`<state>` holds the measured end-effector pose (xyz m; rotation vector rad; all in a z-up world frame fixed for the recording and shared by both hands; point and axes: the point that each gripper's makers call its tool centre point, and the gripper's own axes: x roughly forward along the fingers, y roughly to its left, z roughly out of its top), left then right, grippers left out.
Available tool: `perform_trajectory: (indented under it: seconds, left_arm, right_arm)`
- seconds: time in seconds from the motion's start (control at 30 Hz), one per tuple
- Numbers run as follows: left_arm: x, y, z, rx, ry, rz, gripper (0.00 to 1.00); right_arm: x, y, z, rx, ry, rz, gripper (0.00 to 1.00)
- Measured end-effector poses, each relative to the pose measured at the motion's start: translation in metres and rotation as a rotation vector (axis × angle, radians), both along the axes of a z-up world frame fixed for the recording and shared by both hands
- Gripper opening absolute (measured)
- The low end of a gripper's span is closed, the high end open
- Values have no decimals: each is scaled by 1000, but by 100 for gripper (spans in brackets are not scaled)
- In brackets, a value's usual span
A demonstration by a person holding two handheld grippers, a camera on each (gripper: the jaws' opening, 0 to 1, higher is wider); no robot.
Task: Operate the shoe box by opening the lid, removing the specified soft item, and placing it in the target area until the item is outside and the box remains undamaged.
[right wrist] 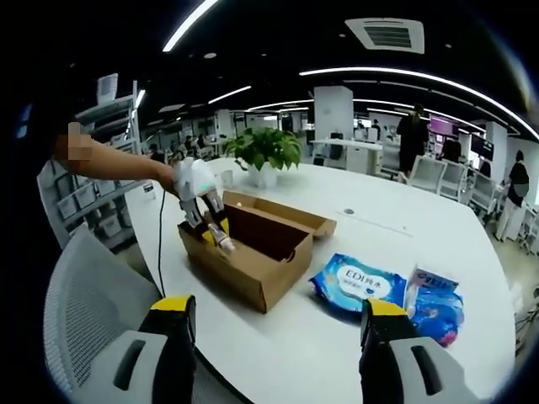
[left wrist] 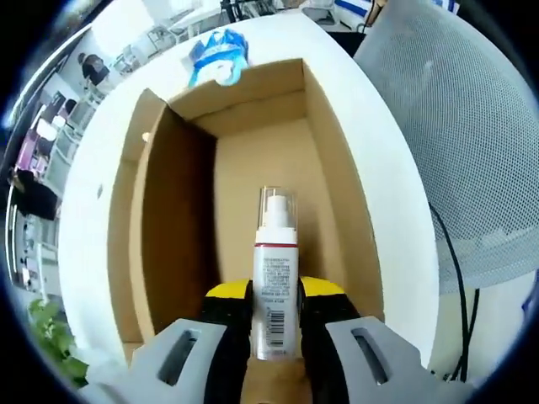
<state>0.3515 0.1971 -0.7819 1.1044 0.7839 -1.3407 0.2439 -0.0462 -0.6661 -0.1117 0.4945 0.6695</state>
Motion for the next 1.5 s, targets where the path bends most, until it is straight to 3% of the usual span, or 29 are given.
perform_trajectory:
  seconds: [0.2, 0.37, 0.47, 0.53, 0.83, 1.1, 1.3, 1.5]
  left_arm:
    - [-3, -12, 24, -60, -45, 5, 19]
    - [-9, -28, 48, -124, -69, 18, 19]
    - [-18, -38, 63, -153, -62, 22, 19]
    - [-24, -48, 76, -194, -56, 30, 19]
    - [-48, -76, 113, -309, -51, 28, 19]
    - [-67, -91, 130, -364, -43, -4, 19]
    - [-86, -104, 138, -405, -18, -70, 19]
    - [-102, -117, 135, -403, 27, -136, 19]
  right_arm:
    - [-1, 7, 4, 14, -19, 43, 74]
    - [3, 15, 14, 19, -73, 77, 73]
    - [4, 22, 23, 25, -93, 108, 67]
    - [7, 28, 32, 16, -152, 141, 64]
    - [4, 55, 52, -8, -218, 282, 54]
    - [-1, 72, 67, 3, -258, 342, 47]
    - [-7, 79, 64, -1, -264, 365, 40]
    - [-20, 86, 60, -23, -261, 419, 36]
